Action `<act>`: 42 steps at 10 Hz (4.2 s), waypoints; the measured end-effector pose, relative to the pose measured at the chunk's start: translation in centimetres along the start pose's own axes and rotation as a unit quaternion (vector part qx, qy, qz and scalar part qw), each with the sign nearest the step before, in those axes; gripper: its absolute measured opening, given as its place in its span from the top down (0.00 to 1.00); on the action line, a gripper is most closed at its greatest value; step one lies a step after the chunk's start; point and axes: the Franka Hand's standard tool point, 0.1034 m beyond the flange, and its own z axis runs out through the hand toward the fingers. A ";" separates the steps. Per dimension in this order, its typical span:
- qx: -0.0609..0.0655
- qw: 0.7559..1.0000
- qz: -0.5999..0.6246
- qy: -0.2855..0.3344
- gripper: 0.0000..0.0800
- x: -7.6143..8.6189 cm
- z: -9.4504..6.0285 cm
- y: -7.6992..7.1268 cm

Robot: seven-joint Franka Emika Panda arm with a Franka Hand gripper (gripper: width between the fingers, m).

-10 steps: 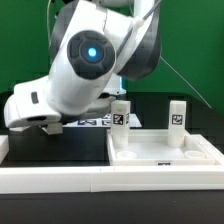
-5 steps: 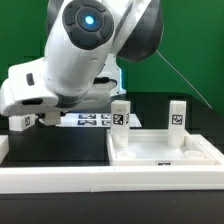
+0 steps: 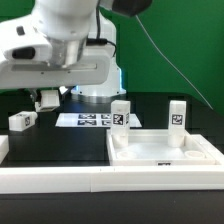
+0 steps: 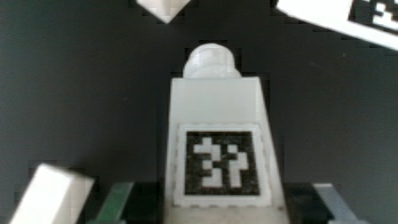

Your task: Assemble square table

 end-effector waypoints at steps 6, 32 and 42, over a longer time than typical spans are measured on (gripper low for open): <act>-0.023 0.983 0.000 0.182 0.64 1.2 -1.3 0.3; -0.021 0.897 0.087 0.432 0.64 11.2 -12.7 -10.7; -0.016 0.868 0.070 0.491 0.64 13.9 -13.7 -16.5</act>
Offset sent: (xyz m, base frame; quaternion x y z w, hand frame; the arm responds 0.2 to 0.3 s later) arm 0.0000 0.0000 0.0000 0.0000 0.1938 0.0000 0.9810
